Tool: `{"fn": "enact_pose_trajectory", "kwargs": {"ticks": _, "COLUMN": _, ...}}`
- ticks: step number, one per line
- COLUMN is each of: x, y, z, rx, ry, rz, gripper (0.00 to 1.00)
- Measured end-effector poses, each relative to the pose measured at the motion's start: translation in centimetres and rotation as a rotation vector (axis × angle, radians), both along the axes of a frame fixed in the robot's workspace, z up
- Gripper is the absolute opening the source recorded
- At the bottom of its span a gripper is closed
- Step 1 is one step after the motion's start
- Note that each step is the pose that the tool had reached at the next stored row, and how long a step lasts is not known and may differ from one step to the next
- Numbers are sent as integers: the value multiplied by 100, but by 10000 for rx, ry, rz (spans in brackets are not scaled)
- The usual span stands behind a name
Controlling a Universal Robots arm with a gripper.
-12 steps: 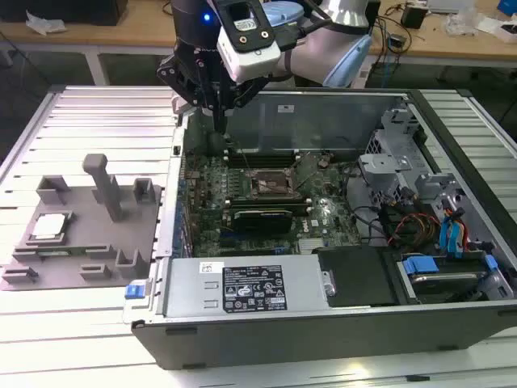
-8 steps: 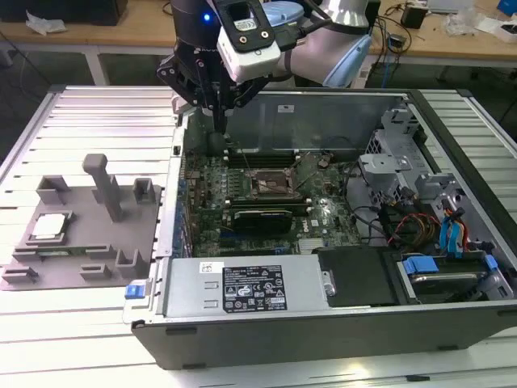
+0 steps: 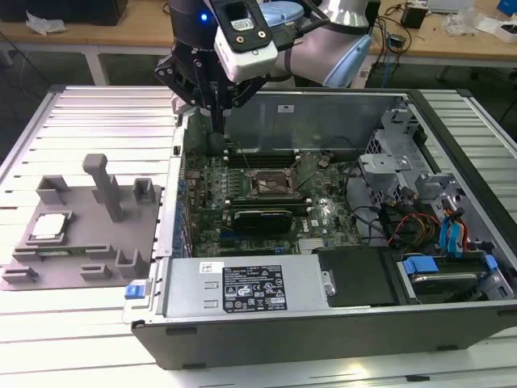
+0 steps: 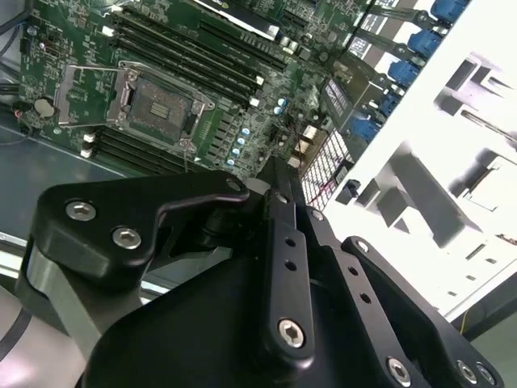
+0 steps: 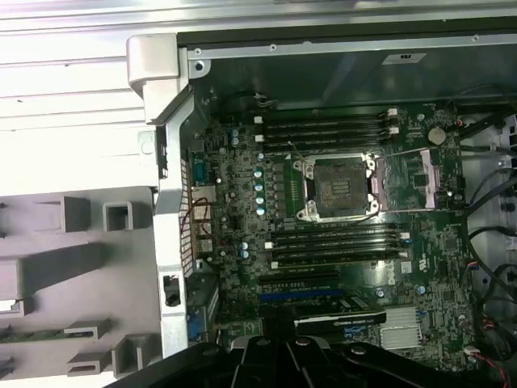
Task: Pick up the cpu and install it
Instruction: 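Reach for the cpu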
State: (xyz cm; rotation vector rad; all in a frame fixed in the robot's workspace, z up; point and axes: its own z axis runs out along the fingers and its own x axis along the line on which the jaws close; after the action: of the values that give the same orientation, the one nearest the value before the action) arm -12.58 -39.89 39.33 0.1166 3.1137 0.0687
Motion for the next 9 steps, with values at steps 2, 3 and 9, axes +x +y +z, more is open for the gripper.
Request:
{"fn": "enact_pose_trajectory", "kwargs": {"ticks": 2, "x": -40, "y": 0, "z": -1, "rx": 1, "ry": -1, "rz": 0, "gripper": 11}}
{"fn": "enact_pose_trajectory", "kwargs": {"ticks": 3, "x": -60, "y": 0, "z": -1, "rx": 1, "ry": 0, "rz": -1, "gripper": 11}}
{"fn": "enact_pose_trajectory", "kwargs": {"ticks": 9, "x": -149, "y": 0, "z": -1, "rx": 1, "ry": 0, "rz": 0, "gripper": 11}}
